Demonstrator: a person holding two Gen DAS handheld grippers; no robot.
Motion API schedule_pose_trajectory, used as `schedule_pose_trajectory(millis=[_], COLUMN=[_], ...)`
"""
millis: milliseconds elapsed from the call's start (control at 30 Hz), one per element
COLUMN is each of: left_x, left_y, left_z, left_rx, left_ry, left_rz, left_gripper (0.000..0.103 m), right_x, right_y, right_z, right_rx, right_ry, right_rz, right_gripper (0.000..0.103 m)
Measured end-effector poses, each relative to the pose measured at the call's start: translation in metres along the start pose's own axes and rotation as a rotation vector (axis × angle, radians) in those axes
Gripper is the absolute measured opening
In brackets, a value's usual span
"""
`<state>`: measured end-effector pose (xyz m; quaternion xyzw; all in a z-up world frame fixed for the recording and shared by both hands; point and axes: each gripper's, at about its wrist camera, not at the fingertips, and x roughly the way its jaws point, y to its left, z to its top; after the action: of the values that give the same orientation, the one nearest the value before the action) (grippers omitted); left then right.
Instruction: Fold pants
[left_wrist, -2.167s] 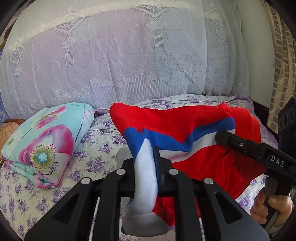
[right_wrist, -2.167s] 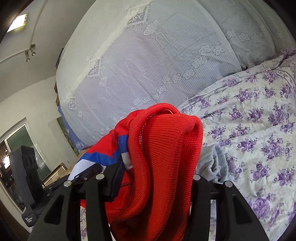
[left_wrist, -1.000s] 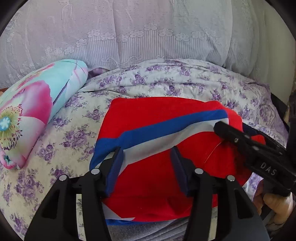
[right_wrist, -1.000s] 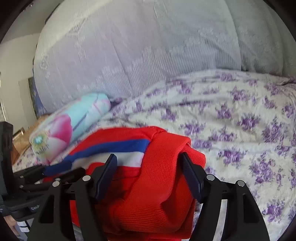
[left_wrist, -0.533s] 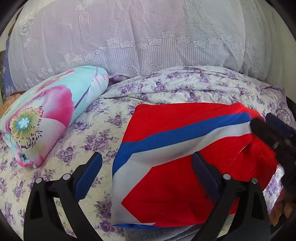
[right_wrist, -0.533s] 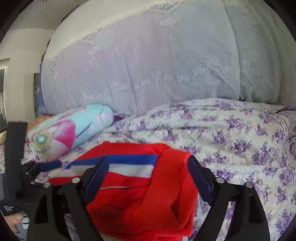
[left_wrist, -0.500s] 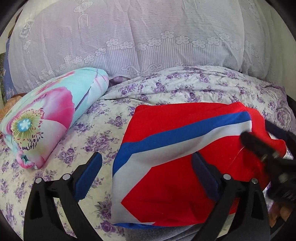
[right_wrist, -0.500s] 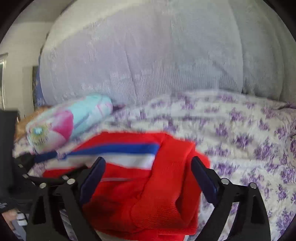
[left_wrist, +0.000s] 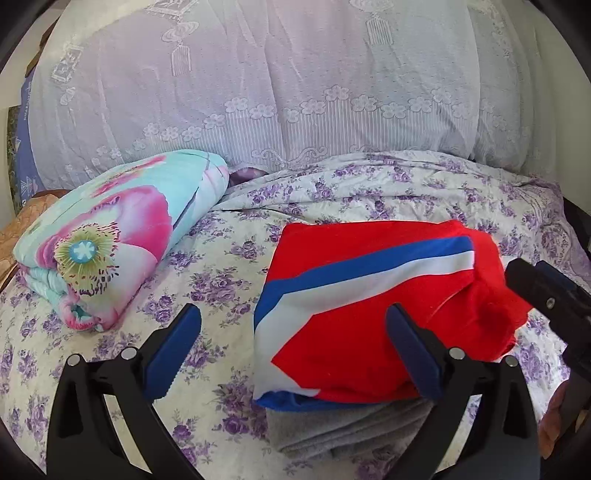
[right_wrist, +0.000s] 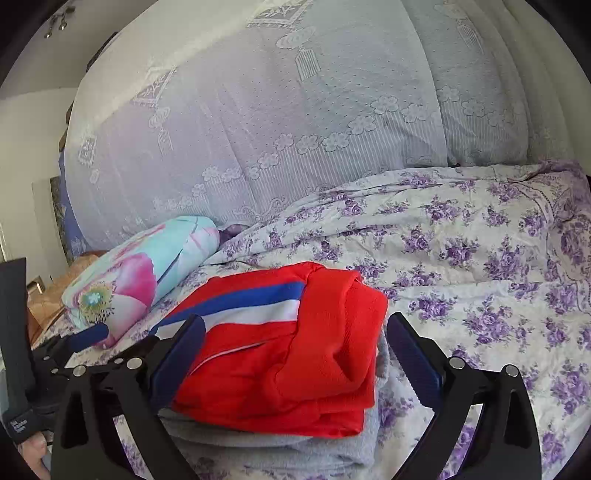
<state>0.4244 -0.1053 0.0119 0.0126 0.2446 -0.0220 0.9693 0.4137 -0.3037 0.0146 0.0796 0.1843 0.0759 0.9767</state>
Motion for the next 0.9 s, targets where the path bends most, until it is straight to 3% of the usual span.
schedule_pose_trajectory(millis=[133, 367, 467, 533, 633, 733, 900], left_x=[-0.025, -0.073, -0.088, -0.097, -0.111, -0.111, -0.098], left_y=[0.004, 0.007, 0.007, 0.004, -0.008, -0.013, -0.010], left_z=[-0.008, -0.031, -0.036, -0.037, -0.036, -0.034, -0.036], left_rx=[-0.006, 0.006, 0.002, 0.019, 0.085, 0.101, 0.074], left_ry=[0.021, 0.033, 0.038, 0.003, -0.083, -0.084, -0.019], left_rz=[-0.011, 0.029, 0.000, -0.023, 0.007, -0.026, -0.061], left_gripper=[0.098, 0.098, 0.098, 0.098, 0.098, 0.098, 0.098], right_x=[-0.024, -0.066, -0.074, -0.076, -0.078, -0.077, -0.070], right_y=[0.014, 0.029, 0.037, 0.038, 0.038, 0.033, 0.026], right_z=[-0.009, -0.031, -0.032, -0.030, -0.028, -0.026, -0.027], right_rx=[-0.020, 0.055, 0.040, 0.041, 0.042, 0.048, 0.066], right_ry=[0.027, 0.057, 0.051, 0.042, 0.035, 0.032, 0.050], right_rz=[-0.086, -0.029, -0.022, -0.013, -0.003, -0.008, -0.012], right_gripper=[0.099, 0.099, 0.099, 0.099, 0.099, 0.099, 0.099])
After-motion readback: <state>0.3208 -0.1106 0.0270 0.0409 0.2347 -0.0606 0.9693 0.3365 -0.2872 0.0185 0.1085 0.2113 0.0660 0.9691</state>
